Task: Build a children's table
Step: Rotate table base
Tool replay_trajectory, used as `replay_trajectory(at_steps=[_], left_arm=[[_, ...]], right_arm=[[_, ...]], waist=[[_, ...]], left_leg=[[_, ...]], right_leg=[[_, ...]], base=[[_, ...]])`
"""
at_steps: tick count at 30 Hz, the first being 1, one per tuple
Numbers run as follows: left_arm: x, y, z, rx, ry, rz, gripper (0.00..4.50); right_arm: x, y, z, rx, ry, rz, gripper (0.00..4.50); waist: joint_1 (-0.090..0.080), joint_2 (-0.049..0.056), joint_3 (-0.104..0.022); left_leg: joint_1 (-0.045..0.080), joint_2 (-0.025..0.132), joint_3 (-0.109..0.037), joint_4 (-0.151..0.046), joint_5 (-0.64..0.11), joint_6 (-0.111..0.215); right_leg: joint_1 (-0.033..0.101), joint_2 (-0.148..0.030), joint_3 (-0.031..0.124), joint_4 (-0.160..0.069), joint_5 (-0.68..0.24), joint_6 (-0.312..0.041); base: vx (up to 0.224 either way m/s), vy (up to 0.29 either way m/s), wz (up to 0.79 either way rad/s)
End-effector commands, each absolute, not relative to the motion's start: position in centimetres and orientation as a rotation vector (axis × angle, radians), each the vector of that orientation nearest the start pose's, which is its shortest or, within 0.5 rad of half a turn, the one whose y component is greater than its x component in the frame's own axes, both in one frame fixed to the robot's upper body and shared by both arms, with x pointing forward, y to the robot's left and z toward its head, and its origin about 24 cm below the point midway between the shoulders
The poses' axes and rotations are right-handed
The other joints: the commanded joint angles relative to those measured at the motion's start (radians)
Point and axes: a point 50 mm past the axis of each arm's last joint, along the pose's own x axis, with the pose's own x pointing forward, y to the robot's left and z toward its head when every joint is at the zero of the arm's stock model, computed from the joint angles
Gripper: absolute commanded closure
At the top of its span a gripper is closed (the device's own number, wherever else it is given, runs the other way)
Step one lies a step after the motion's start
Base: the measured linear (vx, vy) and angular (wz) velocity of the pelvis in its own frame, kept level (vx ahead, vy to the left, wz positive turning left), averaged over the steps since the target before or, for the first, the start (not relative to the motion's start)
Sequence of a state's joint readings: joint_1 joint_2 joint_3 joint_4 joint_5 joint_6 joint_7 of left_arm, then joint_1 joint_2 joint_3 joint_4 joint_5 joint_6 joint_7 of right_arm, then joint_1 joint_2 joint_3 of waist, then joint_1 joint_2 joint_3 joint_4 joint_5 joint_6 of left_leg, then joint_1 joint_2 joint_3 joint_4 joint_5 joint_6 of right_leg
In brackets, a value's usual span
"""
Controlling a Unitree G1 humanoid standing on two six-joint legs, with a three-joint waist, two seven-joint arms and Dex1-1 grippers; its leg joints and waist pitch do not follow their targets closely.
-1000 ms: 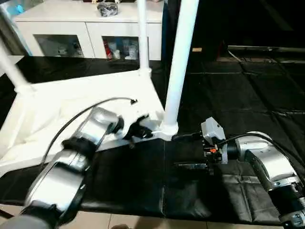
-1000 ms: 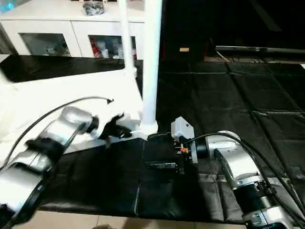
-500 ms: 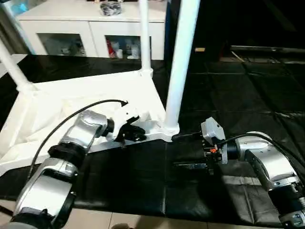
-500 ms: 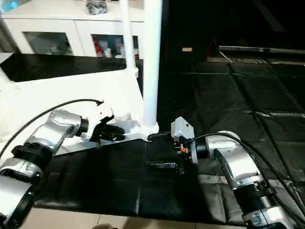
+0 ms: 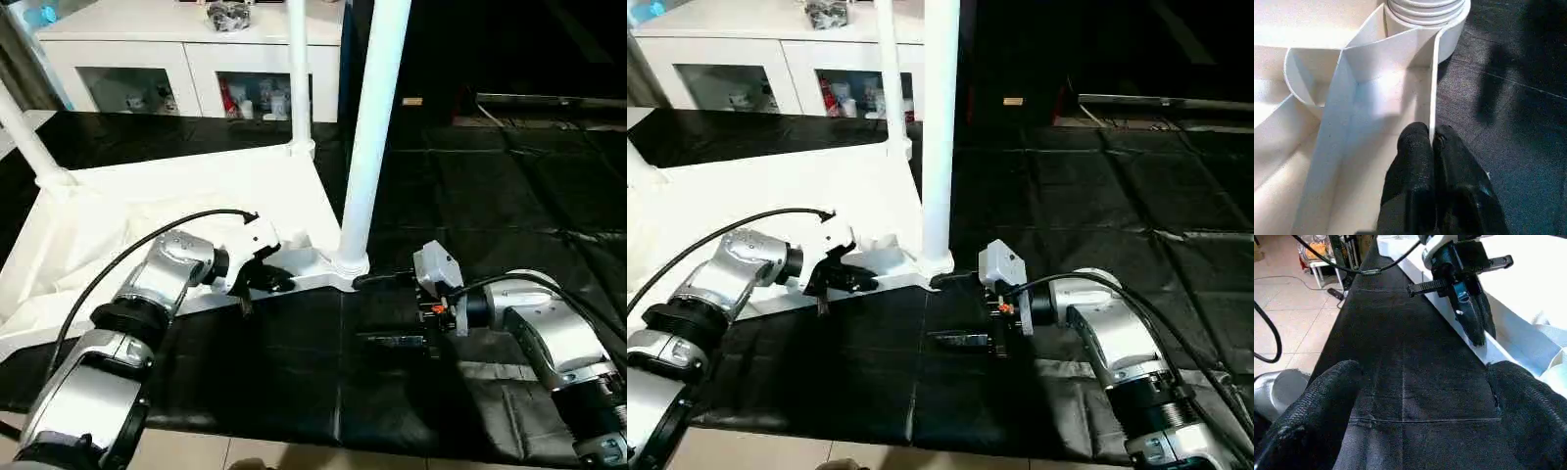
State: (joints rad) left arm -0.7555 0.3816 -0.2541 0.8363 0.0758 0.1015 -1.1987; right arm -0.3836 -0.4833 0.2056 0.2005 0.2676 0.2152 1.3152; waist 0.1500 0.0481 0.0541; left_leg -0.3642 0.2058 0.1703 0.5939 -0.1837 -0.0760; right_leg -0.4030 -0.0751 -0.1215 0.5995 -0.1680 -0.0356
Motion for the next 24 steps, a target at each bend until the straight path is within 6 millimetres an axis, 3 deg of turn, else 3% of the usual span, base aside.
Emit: replay_trajectory(at_steps=[1, 12, 19, 24], left_arm=[[34.1, 15.4, 6.1, 0.446, 0.566, -1.235, 4.42], [32.6, 15.7, 5.6, 0.481, 0.566, -1.401, 4.42], [32.1, 16.3, 5.5, 0.475, 0.559, -1.426, 4.42], [31.3, 16.7, 5.5, 0.489, 0.568, -1.494, 4.42]], right_arm=[[27.6, -15.0, 7.8, -0.192, 0.273, 1.451, 0.00], [28.7, -15.8, 8.3, -0.129, 0.261, 1.372, 0.00], [28.7, -16.5, 8.5, -0.127, 0.272, 1.373, 0.00], [29.0, -16.3, 8.2, -0.144, 0.280, 1.364, 0.00]], waist=[[0.004, -0.001, -0.078], [0.003, -0.002, -0.079], [0.005, -0.006, -0.077], [0.001, -0.006, -0.079]], left_leg=[[0.004, 0.029, -0.011, -0.060, -0.174, 0.067], [0.004, 0.032, -0.010, -0.060, -0.169, 0.064], [0.005, 0.030, -0.009, -0.061, -0.170, 0.065], [0.004, 0.032, -0.010, -0.062, -0.161, 0.063]], right_leg=[[0.062, -0.081, 0.056, -0.079, -0.258, -0.148], [0.062, -0.082, 0.058, -0.074, -0.242, -0.160], [0.061, -0.082, 0.057, -0.078, -0.286, -0.140], [0.061, -0.084, 0.057, -0.074, -0.276, -0.144]], base=[[0.000, 0.000, 0.00], [0.000, 0.000, 0.00], [0.000, 0.000, 0.00], [0.000, 0.000, 0.00]])
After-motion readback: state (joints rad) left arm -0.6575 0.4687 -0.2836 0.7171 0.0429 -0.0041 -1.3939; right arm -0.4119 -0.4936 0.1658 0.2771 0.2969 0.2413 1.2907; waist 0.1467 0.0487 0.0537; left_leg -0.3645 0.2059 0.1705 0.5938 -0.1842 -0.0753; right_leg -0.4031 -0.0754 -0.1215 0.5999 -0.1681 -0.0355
